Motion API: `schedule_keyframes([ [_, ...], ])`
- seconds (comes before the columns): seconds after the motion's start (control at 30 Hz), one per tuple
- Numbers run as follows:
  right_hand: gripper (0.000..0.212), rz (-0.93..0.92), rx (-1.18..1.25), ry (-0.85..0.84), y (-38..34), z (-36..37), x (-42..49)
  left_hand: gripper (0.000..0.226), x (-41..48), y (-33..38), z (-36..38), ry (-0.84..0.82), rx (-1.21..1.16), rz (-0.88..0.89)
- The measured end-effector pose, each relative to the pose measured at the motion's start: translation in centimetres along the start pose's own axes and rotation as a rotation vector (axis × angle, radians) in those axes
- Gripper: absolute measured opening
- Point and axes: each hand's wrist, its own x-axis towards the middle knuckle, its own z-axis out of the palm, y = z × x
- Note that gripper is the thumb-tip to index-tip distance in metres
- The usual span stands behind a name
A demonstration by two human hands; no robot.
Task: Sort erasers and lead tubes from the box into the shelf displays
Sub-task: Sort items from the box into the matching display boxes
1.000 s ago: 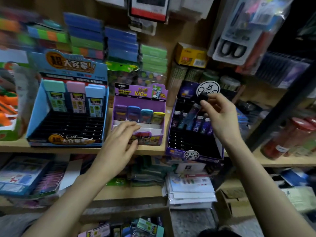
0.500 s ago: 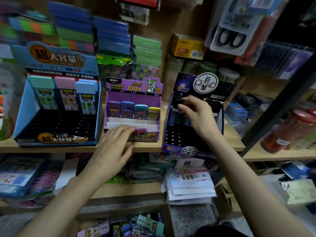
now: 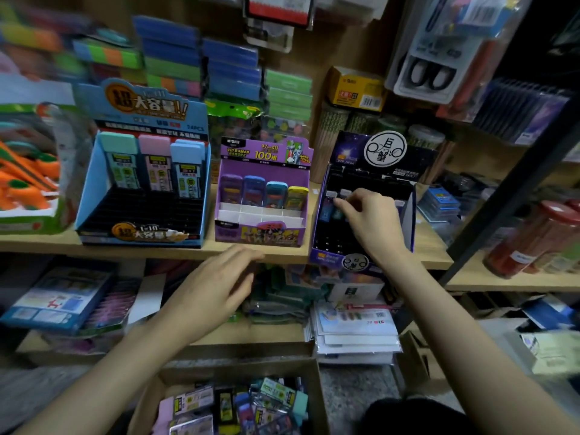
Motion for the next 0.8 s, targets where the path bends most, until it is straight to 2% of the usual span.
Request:
schedule_keyframes([
  [0.13,0.02,-0.198,0.076,-0.202,-1.2,-0.9,-5.2,0.031,-3.0,-1.6,3.1,-0.234,0.009,-0.109],
  [0.2,0.018,-0.257,0.103,-0.36,-1.3,0.0,-8.5,0.029,-5.1,-3.3,5.4,-0.346,0.0,-0.222],
  [0.27,0.017,-0.256,0.104,-0.5,-0.7,1.9,-11.7,0.023,-7.9,-4.9,8.0,-0.371,-0.111,-0.378],
  [0.43,0.016,-0.163,0.017,-0.803,2.7,9.2,-19.1,0.012,-16.1,-8.2,14.2,-0.394,-0.207,-0.657],
  [0.6,0.021,0.063,-0.059,-1.019,6.7,16.4,-25.7,0.025,-22.3,-10.1,18.8,-0.422,-0.207,-0.759],
  [0.67,0.028,0.137,-0.036,-1.057,7.7,18.7,-27.7,0.031,-23.2,-11.1,19.7,-0.39,-0.19,-0.785],
  [0.8,0.056,0.208,-0.037,-1.08,9.2,22.4,-29.7,0.036,-23.0,-13.6,20.7,-0.371,-0.104,-0.788],
])
